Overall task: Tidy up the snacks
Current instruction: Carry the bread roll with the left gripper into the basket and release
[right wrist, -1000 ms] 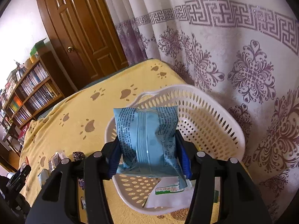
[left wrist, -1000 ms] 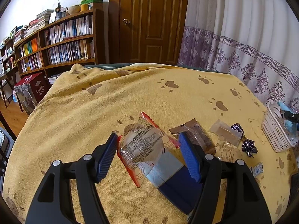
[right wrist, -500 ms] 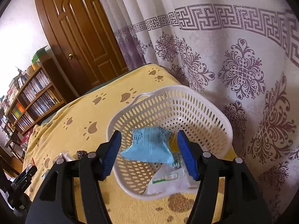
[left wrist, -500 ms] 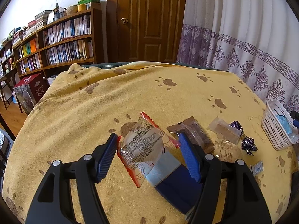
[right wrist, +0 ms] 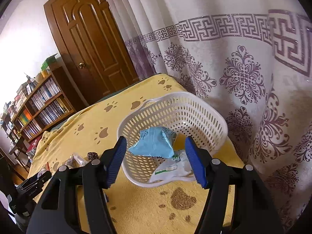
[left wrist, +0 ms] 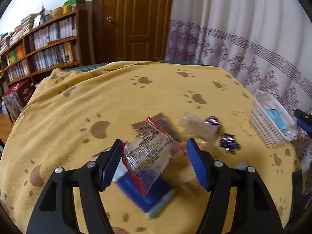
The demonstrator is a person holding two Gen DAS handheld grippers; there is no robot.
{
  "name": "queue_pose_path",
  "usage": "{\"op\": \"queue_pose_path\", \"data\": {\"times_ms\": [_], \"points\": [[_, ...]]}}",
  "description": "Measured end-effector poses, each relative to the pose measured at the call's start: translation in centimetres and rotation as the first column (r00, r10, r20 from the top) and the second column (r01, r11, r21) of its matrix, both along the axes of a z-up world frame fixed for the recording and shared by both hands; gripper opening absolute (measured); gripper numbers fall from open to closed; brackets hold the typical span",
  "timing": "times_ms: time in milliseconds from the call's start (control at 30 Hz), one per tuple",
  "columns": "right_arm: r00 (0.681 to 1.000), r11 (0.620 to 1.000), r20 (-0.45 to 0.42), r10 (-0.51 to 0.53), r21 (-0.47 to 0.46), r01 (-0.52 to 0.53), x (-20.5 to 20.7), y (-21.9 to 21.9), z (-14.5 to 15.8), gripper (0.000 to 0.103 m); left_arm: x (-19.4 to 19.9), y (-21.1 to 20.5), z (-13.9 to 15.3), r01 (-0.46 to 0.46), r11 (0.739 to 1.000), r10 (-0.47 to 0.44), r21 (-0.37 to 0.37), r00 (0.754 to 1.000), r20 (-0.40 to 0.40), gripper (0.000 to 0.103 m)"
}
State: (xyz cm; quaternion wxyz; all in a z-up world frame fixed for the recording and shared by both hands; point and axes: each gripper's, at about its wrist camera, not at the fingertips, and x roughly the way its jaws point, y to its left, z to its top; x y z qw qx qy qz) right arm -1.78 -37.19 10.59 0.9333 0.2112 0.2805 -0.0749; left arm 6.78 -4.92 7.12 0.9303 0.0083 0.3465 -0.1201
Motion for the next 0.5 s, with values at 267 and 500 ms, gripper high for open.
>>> {"op": "queue_pose_path", "data": {"times_ms": [267,500], "points": [[0.999,1.0,0.038,0.01,-0.005,-0.01,-1.7,-0.7,-0.1,0.065,-1.0,-6.5,1.2,0.122,0.992,-0.122,0.015,0.992,0.014,0.068],[0.998,1.0,0.064,0.004,0.015,-0.005,-2.8,-1.8,-0.5,0.065,-1.4,-12.0,1.8,0.224,0.975,-0.224,0.012,0.974,0.026,0.068]]}}
